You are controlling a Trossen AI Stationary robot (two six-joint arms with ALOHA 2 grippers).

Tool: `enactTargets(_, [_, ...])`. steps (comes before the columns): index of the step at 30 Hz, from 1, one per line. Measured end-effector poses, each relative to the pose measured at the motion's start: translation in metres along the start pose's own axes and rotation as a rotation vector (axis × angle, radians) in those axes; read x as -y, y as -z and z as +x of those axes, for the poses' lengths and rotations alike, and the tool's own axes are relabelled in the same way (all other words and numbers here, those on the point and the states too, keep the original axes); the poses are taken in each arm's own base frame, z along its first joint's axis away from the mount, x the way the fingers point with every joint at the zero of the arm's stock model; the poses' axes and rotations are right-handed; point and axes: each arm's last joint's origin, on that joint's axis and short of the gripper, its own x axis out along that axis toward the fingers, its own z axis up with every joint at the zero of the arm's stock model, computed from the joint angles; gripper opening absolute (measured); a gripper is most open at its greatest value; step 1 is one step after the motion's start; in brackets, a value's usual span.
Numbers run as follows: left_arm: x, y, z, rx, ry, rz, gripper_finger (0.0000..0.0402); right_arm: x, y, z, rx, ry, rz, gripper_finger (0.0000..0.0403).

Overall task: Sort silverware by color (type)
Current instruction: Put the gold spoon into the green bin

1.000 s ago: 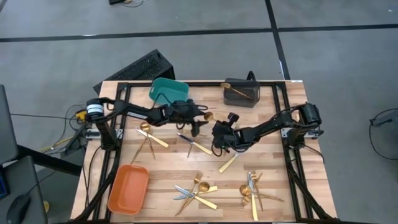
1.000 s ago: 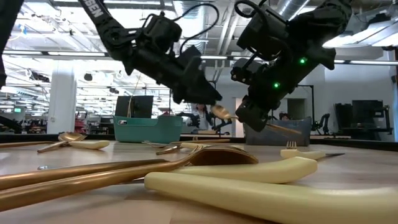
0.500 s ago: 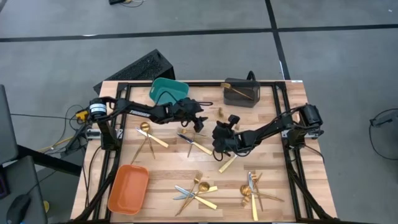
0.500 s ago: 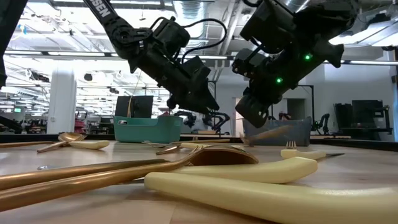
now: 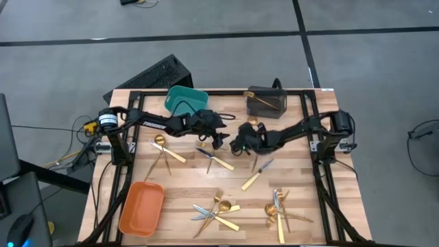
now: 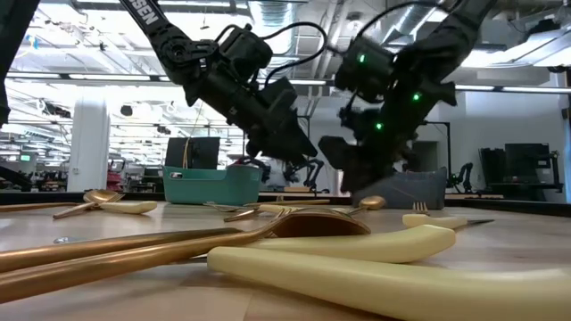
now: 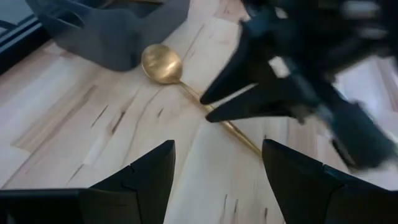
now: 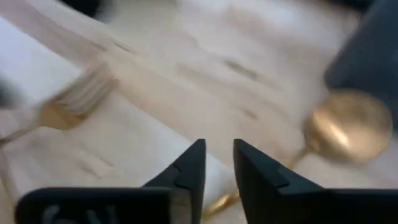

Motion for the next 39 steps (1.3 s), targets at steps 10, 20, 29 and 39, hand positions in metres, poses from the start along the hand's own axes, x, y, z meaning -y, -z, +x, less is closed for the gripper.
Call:
enactTargets(10, [-0.001,0.002,0.000,-0.020,-0.026,0.045,0.0229,0.027,-0.008,0.017,-0.090,0.109,0.182,0.0176])
enactTargets(20, [-0.002,0.004,0.000,-0.039,-0.038,0.081,0.0229,0.034,-0.004,0.023,-0.200,0.104,0.149,0.0150])
enactTargets(29, [-0.002,0.004,0.000,-0.040,-0.039,0.085,0.0229,0.024,-0.006,0.022,-0.181,-0.022,-0.069,0.0040])
enactTargets(39, [-0.020,0.003,-0.012,-0.112,-0.124,0.060,0.0229,-0.022,0.000,-0.013,0.215,0.025,-0.381,0.0025])
